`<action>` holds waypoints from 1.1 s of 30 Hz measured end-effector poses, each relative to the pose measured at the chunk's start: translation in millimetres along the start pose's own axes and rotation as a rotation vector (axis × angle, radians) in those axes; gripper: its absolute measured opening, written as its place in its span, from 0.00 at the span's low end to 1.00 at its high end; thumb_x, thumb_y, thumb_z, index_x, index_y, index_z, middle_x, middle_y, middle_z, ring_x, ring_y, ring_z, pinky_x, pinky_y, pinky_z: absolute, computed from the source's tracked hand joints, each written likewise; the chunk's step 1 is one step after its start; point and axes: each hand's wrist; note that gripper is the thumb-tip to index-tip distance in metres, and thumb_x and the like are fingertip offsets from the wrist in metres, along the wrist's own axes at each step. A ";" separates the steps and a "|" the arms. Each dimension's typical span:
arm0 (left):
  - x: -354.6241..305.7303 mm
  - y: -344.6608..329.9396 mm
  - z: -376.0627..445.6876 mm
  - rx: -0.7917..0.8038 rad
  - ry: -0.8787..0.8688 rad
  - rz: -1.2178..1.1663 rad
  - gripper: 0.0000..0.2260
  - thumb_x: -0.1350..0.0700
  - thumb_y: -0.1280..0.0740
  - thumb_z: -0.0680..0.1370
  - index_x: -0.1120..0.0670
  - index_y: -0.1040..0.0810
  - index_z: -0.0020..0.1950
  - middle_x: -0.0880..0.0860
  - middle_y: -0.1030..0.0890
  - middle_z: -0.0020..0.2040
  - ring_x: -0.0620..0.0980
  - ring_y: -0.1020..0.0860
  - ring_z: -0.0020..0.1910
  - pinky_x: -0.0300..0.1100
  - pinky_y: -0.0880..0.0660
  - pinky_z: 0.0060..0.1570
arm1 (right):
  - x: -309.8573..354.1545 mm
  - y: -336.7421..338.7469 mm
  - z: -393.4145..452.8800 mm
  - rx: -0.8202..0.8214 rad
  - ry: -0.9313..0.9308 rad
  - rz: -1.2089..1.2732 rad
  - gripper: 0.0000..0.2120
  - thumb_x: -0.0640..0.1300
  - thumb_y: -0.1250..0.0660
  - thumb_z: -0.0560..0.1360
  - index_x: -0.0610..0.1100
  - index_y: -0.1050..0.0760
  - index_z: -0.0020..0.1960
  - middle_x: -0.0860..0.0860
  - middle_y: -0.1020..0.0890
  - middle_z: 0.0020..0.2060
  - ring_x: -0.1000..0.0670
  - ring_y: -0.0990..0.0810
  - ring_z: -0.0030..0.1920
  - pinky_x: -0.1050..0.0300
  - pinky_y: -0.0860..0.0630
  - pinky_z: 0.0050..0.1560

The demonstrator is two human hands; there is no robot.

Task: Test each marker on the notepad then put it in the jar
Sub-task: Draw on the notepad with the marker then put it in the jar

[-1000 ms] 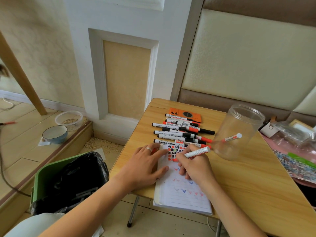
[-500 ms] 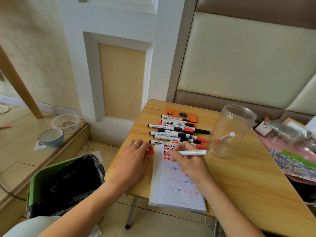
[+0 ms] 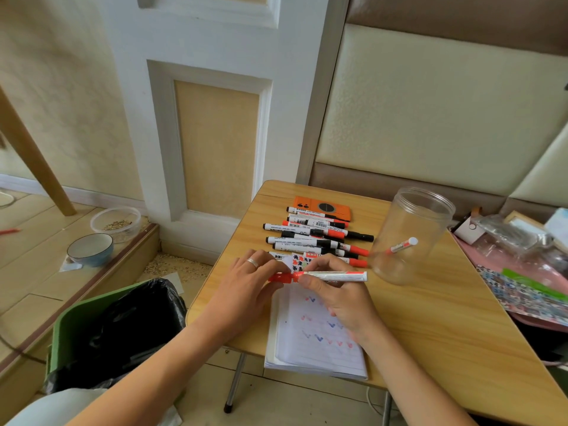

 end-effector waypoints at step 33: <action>-7.3 -22.4 15.4 0.033 0.214 -0.395 0.06 0.49 0.29 0.79 0.48 0.18 0.54 0.46 0.20 0.46 0.44 0.25 0.46 0.36 0.29 0.43 | -11.5 5.2 -3.7 -0.080 -0.180 -0.014 0.12 0.46 0.27 0.79 0.38 0.25 0.51 0.45 0.20 0.31 0.48 0.25 0.25 0.61 0.33 0.21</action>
Point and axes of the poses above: each hand's wrist, its own z-axis towards the middle knuckle, its own y-axis out of the back of the hand, x = y × z
